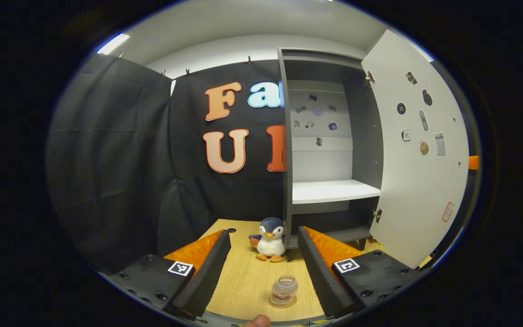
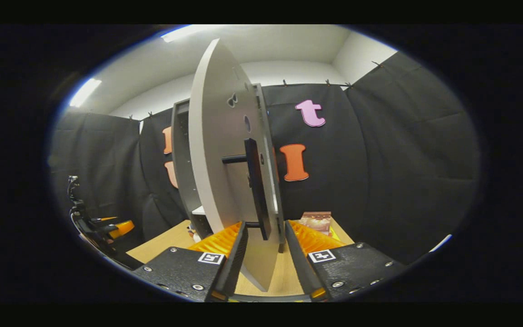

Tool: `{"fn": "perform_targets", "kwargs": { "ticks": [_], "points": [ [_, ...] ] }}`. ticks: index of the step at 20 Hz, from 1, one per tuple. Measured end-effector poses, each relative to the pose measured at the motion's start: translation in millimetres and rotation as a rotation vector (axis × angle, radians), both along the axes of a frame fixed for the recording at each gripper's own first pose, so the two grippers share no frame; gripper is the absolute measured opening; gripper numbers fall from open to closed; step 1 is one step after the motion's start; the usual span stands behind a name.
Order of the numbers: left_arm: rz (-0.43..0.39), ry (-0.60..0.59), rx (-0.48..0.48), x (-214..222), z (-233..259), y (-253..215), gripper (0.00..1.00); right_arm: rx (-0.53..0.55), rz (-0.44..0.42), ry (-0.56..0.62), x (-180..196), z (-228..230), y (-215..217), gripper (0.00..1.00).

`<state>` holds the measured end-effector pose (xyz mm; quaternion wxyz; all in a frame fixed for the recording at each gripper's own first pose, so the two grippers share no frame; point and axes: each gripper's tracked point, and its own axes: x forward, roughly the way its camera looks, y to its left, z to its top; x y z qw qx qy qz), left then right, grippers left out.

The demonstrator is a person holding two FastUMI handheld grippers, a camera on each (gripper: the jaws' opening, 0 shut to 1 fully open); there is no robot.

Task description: Open the cabinet door with the right hand, grasp the bottle in the cabinet with the left hand and place it on the coaster, then close the cabinet door with the right hand.

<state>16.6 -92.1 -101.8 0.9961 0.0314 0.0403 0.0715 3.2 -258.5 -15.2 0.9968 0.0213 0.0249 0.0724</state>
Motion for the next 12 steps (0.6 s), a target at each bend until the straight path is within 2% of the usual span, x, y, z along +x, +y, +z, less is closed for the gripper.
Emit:
{"fn": "perform_targets", "kwargs": {
  "ticks": [2,3,7,8,10,11,12],
  "points": [
    [0.000,0.002,0.001,0.0,-0.4,3.9,0.99,0.020,0.030,0.005,-0.3,-3.1,15.3,0.53],
    [0.001,0.002,0.001,1.3,-0.2,6.8,0.96,0.032,0.045,0.009,1.1,-4.4,23.3,0.53],
    [0.018,0.008,-0.006,1.8,-2.8,23.9,0.96,0.025,0.085,0.009,9.0,-4.3,49.0,0.53],
    [0.025,0.009,-0.008,1.1,-3.6,28.8,0.99,0.017,0.087,0.011,11.6,-4.2,52.4,0.53],
    [0.040,0.011,-0.015,1.4,-5.0,40.0,0.96,0.020,0.112,0.018,16.7,-5.9,66.8,0.53],
    [0.046,0.012,-0.021,1.4,-6.0,45.4,0.96,0.018,0.125,0.019,19.3,-7.1,74.3,0.46],
    [0.053,0.013,-0.026,1.6,-6.1,50.5,0.96,0.013,0.137,0.016,21.3,-6.4,80.6,0.54]
  ]
}}
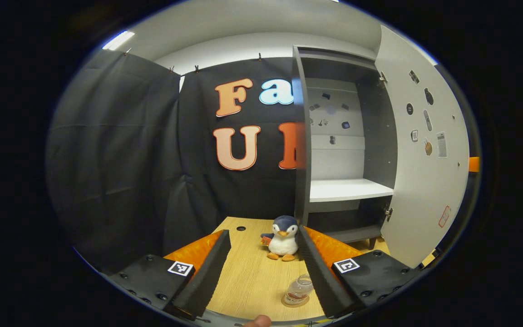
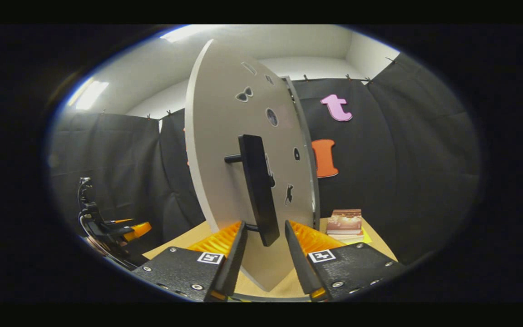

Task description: Open the cabinet door with the right hand, grasp the bottle in the cabinet with the left hand and place it on the coaster, then close the cabinet door with the right hand.

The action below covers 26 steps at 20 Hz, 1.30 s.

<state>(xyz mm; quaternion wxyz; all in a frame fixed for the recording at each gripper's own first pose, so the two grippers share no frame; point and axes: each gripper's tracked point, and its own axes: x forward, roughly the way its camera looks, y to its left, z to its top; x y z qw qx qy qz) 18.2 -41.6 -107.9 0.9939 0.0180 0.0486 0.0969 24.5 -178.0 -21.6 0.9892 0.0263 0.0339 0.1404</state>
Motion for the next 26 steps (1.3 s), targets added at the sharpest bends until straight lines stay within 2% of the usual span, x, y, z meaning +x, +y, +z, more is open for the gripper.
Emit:
{"fn": "perform_targets", "kwargs": {
  "ticks": [4,5,7,10,15,18,21,23,26],
  "points": [
    [0.023,-0.001,0.003,3.1,1.6,18.2,0.96,0.010,0.040,0.004,12.7,-4.3,29.6,0.56],
    [0.026,-0.002,0.002,4.1,1.8,22.1,0.96,0.012,0.045,0.001,17.8,-3.7,35.7,0.61],
    [0.034,-0.004,0.009,6.1,3.7,31.2,0.96,0.033,0.061,0.001,26.2,-7.1,50.6,0.60],
    [0.046,-0.012,0.026,9.4,9.2,44.7,0.96,0.062,0.084,-0.003,45.0,-12.1,79.7,0.65],
    [0.065,-0.027,0.016,17.6,13.8,67.0,0.96,0.031,0.100,-0.014,70.8,-14.2,112.2,0.67],
    [0.066,-0.035,-0.004,24.9,15.6,77.0,0.99,0.003,0.091,-0.032,80.3,-13.3,128.6,0.66],
    [0.059,-0.036,-0.012,34.3,14.8,86.1,0.96,-0.020,0.077,-0.052,88.2,-12.6,142.1,0.68],
    [0.051,-0.034,-0.017,44.8,12.8,93.2,0.99,-0.022,0.064,-0.068,95.8,-11.1,149.6,0.68],
    [0.044,-0.036,-0.013,61.1,11.5,104.4,0.96,-0.003,0.038,-0.069,108.4,-11.7,155.9,0.72]
  ]
}}
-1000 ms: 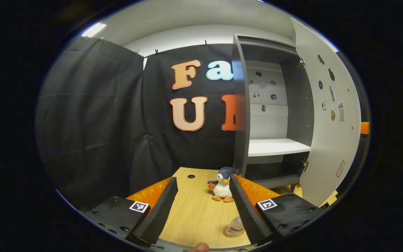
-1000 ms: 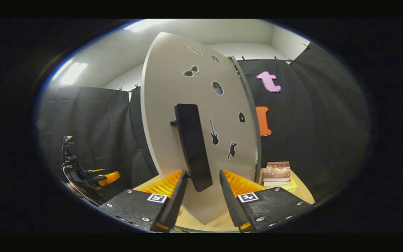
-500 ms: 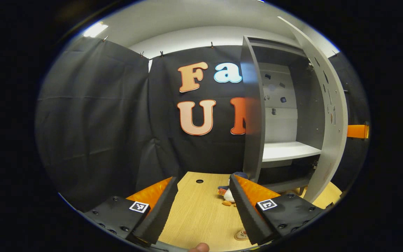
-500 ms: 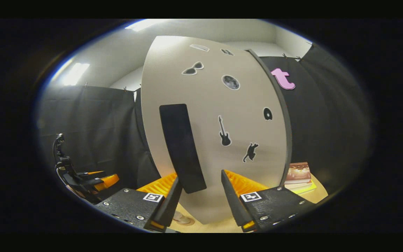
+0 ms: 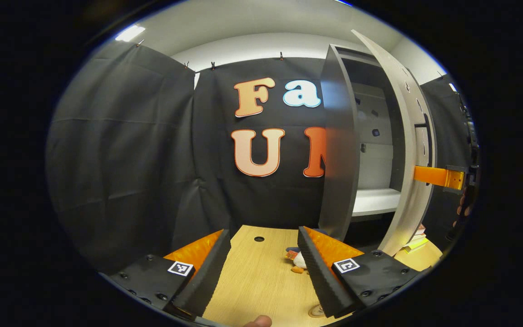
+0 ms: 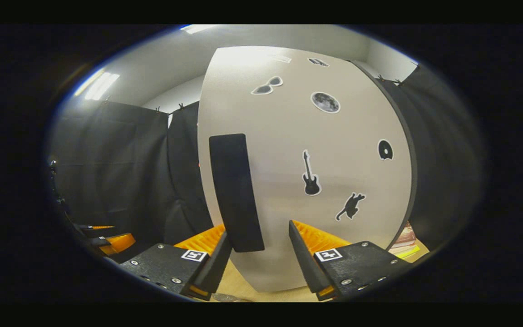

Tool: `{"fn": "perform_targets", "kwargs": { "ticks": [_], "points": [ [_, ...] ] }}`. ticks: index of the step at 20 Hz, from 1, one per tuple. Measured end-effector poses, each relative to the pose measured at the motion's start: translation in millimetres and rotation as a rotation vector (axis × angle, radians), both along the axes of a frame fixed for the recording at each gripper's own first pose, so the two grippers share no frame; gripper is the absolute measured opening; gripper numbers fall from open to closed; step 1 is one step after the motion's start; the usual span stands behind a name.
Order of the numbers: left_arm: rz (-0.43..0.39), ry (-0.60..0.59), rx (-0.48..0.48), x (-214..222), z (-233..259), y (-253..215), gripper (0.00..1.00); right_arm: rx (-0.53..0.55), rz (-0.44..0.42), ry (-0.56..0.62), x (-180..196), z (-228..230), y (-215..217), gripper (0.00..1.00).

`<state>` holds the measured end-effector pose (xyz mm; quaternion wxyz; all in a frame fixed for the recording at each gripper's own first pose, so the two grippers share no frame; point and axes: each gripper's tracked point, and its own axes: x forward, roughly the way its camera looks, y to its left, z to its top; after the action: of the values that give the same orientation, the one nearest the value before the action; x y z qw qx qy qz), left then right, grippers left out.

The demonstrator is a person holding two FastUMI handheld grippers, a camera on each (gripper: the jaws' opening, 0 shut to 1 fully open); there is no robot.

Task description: Open the cabinet door with the right hand, grasp the bottle in the cabinet with the left hand and place it on the coaster, then close the cabinet door with the right hand.

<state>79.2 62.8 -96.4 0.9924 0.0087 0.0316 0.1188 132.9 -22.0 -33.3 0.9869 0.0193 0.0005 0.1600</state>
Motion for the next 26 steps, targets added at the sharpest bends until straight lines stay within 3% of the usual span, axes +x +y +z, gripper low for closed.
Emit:
{"fn": "perform_targets", "kwargs": {
  "ticks": [15,26],
  "points": [
    [-0.086,0.063,-0.075,72.6,-38.9,0.0,0.97,-0.002,-0.170,-0.031,34.1,-2.8,11.9,0.78],
    [-0.118,0.068,-0.098,92.3,-45.0,-14.2,0.95,0.018,-0.174,0.004,40.4,-7.7,12.5,0.80]
  ]
}}
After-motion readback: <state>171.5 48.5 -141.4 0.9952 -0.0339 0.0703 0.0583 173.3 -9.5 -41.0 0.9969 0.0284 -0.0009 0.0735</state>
